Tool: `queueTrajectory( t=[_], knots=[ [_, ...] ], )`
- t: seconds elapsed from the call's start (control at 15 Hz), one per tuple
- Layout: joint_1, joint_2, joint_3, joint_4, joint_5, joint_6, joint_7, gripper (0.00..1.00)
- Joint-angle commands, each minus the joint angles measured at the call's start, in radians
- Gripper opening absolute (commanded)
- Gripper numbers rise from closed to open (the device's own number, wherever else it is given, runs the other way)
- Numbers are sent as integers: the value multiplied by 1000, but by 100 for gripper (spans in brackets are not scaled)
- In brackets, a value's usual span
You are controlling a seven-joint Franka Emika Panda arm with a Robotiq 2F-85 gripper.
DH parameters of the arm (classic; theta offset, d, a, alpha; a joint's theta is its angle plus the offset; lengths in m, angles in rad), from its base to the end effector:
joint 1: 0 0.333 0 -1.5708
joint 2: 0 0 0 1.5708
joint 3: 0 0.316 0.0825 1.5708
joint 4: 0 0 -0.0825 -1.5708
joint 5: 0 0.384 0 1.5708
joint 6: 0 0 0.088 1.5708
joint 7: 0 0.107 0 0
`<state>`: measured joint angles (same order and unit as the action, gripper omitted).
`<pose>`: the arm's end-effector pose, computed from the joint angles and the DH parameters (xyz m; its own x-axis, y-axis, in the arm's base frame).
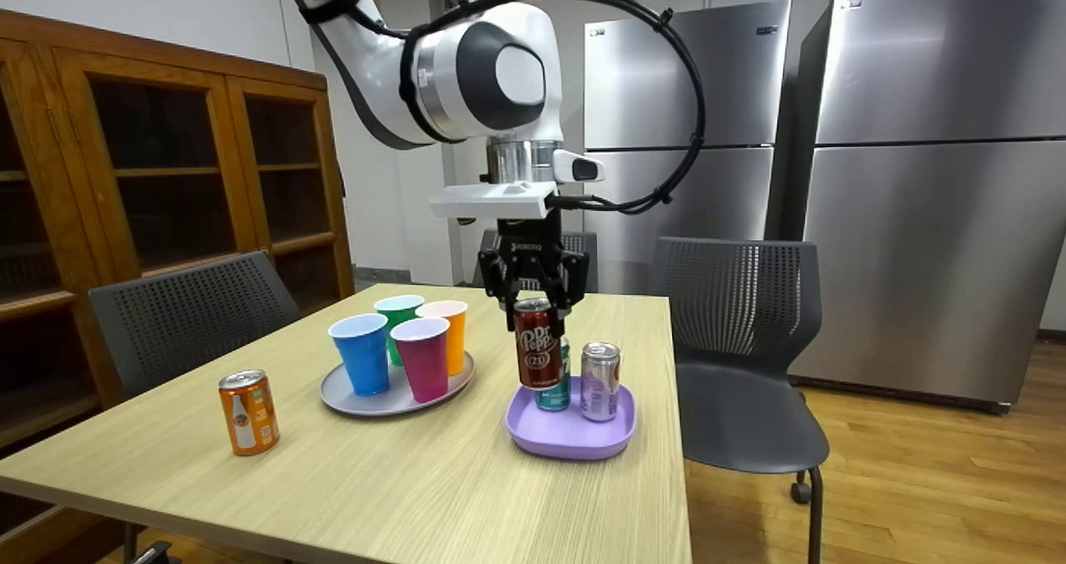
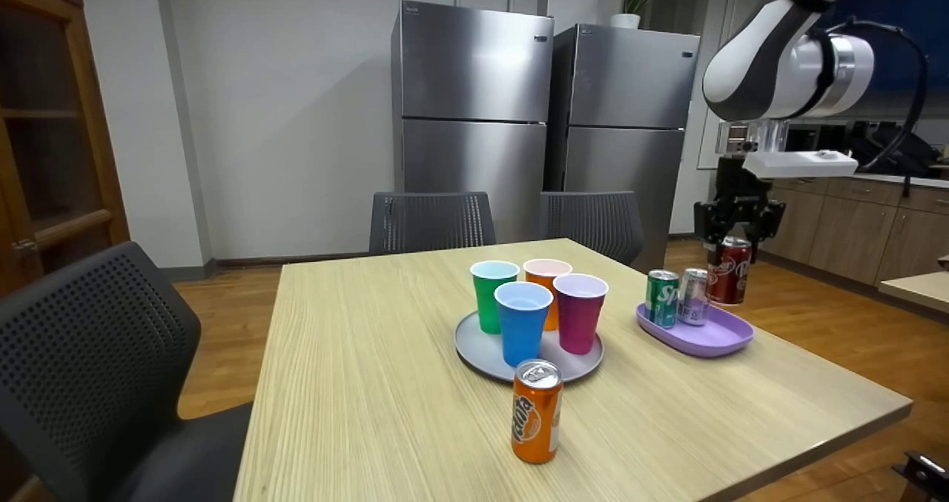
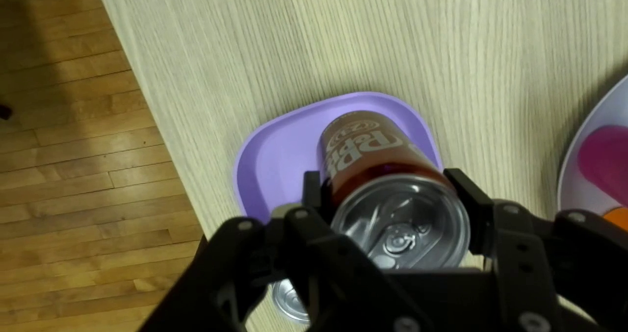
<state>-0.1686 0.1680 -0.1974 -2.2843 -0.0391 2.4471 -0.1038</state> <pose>0.4945 -0.1898 0.2812 0.9737 -0.2277 -0.0093 -0.2268 -0.9723 0.0570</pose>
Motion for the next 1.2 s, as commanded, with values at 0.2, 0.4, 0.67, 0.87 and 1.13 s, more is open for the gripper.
queueTrajectory(
  t=[0.2, 0.4, 0.67, 0.87, 1.13],
  knots=[
    [-41, 121, 9, 93, 57, 39, -3, 38],
    [-57, 170, 14, 132, 85, 43, -7, 38],
    [-72, 231, 19, 182, 108, 39, -7, 38],
    [-82, 272, 24, 219, 119, 36, -7, 38],
    [-93, 315, 27, 260, 127, 31, -1, 38]
  ],
)
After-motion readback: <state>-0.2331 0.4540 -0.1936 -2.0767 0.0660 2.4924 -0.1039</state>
